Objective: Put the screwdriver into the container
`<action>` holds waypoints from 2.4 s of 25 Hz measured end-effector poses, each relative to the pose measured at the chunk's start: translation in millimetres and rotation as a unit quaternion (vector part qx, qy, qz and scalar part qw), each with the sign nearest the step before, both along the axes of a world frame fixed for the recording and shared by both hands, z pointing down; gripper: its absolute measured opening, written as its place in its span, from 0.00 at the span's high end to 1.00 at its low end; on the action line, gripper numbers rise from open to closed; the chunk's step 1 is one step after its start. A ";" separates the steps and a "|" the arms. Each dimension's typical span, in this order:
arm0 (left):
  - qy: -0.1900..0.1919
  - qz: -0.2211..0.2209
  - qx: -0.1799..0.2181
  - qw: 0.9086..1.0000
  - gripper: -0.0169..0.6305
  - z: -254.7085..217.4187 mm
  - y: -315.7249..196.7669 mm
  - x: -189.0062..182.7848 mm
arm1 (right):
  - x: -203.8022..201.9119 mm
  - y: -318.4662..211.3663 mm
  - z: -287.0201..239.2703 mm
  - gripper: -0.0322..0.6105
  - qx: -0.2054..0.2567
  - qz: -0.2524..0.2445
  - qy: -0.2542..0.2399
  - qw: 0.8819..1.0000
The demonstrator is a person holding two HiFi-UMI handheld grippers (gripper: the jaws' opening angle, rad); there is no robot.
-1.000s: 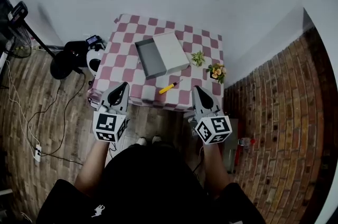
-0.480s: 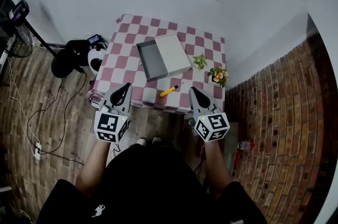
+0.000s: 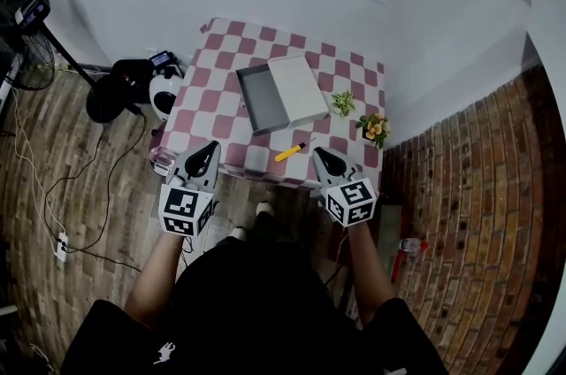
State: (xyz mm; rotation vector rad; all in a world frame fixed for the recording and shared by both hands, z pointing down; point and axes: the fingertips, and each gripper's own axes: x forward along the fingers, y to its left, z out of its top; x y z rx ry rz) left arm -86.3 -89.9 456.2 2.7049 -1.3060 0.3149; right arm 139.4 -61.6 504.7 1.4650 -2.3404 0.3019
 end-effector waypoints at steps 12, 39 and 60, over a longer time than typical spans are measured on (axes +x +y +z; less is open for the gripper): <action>-0.015 -0.010 -0.056 0.998 0.97 53.0 -39.6 28.8 | -7.6 -41.7 115.8 0.82 -0.107 -0.214 0.214 0.947; -0.047 -0.093 -0.131 0.986 0.91 117.8 -86.2 58.9 | -6.4 -45.9 224.6 0.83 -0.166 -0.575 0.363 0.714; -0.039 -0.144 -0.080 0.986 0.97 87.9 -133.2 36.9 | -68.3 -204.4 124.3 0.83 -0.273 -0.182 0.002 0.945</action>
